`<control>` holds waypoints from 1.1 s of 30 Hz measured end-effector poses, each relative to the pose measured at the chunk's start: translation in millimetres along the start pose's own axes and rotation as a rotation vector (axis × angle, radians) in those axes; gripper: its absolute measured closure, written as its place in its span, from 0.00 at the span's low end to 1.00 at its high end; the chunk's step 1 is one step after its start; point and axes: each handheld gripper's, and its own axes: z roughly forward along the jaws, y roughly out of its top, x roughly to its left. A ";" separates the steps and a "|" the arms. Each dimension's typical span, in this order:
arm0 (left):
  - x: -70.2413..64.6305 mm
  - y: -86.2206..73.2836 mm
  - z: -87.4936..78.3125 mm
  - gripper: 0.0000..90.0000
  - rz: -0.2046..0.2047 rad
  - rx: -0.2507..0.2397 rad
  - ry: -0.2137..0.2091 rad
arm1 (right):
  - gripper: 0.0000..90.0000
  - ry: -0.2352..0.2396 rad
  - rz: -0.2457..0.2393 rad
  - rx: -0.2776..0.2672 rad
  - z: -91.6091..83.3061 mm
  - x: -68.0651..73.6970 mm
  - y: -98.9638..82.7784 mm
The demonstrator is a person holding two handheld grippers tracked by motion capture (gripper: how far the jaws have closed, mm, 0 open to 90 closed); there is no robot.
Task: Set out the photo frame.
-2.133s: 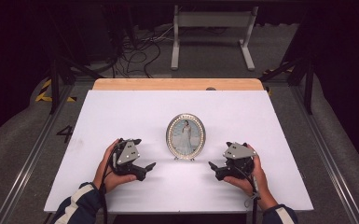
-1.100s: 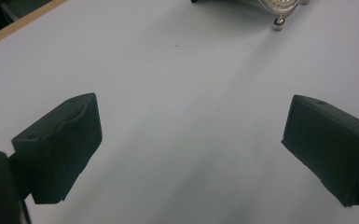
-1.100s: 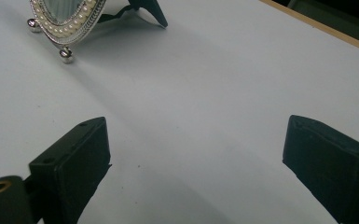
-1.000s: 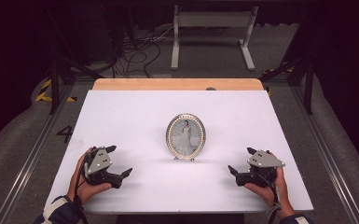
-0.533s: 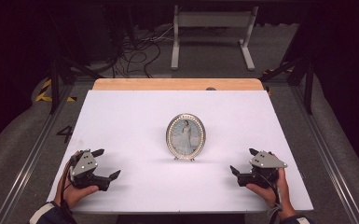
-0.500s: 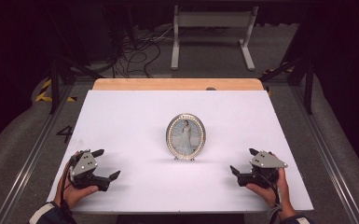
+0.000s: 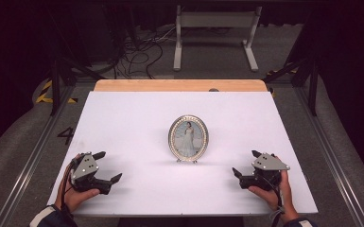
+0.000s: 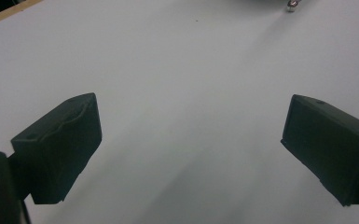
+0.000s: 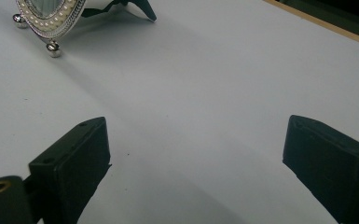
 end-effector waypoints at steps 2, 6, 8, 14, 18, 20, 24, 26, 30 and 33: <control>0.0 0.0 0.1 0.06 -0.002 0.000 -0.003 | 0.08 0.001 0.001 0.005 0.3 0.1 -1.1; 2.0 -0.6 -0.2 0.05 -0.014 -0.005 -0.012 | 0.08 -0.003 0.007 -0.002 -0.7 -0.9 -1.0; 2.3 -0.7 -0.3 0.05 -0.019 -0.006 -0.011 | 0.08 0.000 0.012 -0.005 -0.9 -1.6 -1.1; 2.9 -1.0 2.1 0.05 -0.026 0.002 -0.019 | 0.08 0.012 0.026 -0.006 1.2 -2.7 -2.5; 3.5 -0.8 1.9 0.05 -0.029 0.000 -0.019 | 0.09 0.006 0.025 0.003 1.9 -3.3 -3.0; 3.5 -0.6 2.0 0.05 -0.033 -0.004 -0.016 | 0.09 0.003 0.021 0.005 1.4 -3.2 -2.7; 3.9 -0.6 3.6 0.05 -0.036 0.002 -0.009 | 0.09 0.002 0.020 -0.003 0.4 -5.2 -2.7; 3.8 -0.4 3.8 0.05 -0.037 0.002 -0.008 | 0.09 0.001 0.022 -0.002 0.6 -6.0 -3.1; 4.8 -0.5 4.1 0.05 -0.033 0.001 -0.010 | 0.09 -0.007 0.033 -0.002 -0.8 -8.0 -3.5; 4.6 -0.3 4.0 0.06 -0.032 0.002 -0.009 | 0.09 -0.008 0.027 -0.006 -1.0 -7.2 -2.8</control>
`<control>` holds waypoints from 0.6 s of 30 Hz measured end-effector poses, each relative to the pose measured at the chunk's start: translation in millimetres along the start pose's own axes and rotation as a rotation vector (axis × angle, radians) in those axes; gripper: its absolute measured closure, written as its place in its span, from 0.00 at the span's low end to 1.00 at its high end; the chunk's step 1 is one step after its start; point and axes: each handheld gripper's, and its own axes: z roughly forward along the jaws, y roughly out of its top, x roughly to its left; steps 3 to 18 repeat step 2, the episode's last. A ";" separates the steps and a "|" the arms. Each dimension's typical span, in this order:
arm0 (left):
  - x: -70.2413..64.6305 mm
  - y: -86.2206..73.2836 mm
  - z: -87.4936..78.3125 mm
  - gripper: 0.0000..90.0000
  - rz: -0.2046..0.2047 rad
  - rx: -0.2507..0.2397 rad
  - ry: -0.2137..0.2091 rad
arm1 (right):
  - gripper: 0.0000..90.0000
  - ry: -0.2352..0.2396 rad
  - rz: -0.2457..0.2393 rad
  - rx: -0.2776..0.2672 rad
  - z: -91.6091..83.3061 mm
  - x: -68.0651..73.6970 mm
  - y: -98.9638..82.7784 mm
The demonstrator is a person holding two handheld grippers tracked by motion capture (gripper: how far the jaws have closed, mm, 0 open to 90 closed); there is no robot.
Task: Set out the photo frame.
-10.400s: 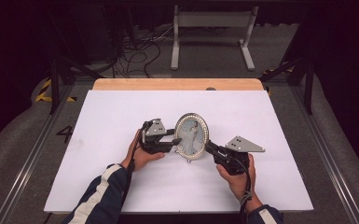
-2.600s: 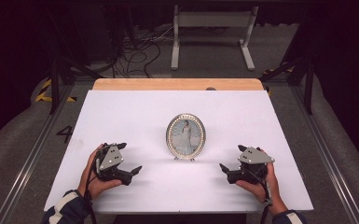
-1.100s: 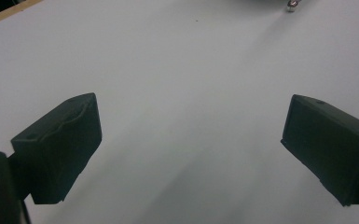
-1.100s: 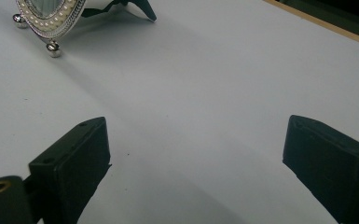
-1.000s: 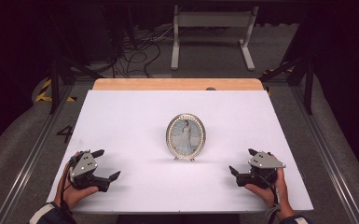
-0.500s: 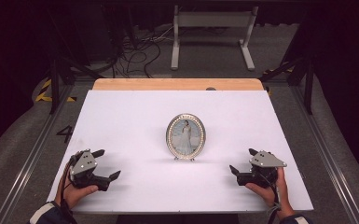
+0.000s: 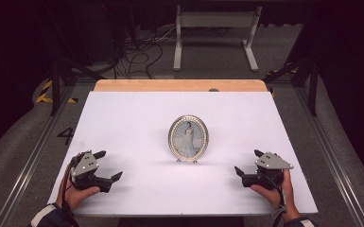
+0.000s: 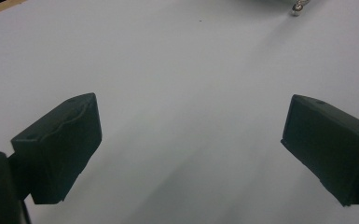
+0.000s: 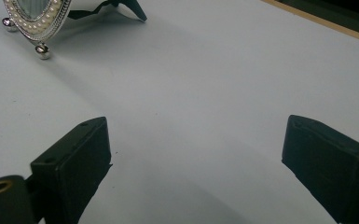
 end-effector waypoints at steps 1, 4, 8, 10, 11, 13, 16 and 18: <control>-0.3 0.2 -0.1 0.06 0.000 0.003 0.001 | 0.09 -0.003 0.001 -0.001 0.1 0.2 0.2; -0.3 0.4 0.0 0.06 0.004 0.004 0.001 | 0.09 -0.001 0.005 0.000 0.1 0.3 0.4; -0.3 0.4 0.0 0.06 0.004 0.004 0.001 | 0.09 -0.001 0.005 0.000 0.1 0.3 0.4; -0.3 0.4 0.0 0.06 0.004 0.004 0.001 | 0.09 -0.001 0.005 0.000 0.1 0.3 0.4; -0.3 0.4 0.0 0.06 0.004 0.004 0.001 | 0.09 -0.001 0.005 0.000 0.1 0.3 0.4; -0.3 0.4 0.0 0.06 0.004 0.004 0.001 | 0.09 -0.001 0.005 0.000 0.1 0.3 0.4; -0.3 0.4 0.0 0.06 0.004 0.004 0.001 | 0.09 -0.001 0.005 0.000 0.1 0.3 0.4; -0.3 0.4 0.0 0.06 0.004 0.004 0.001 | 0.09 -0.001 0.005 0.000 0.1 0.3 0.4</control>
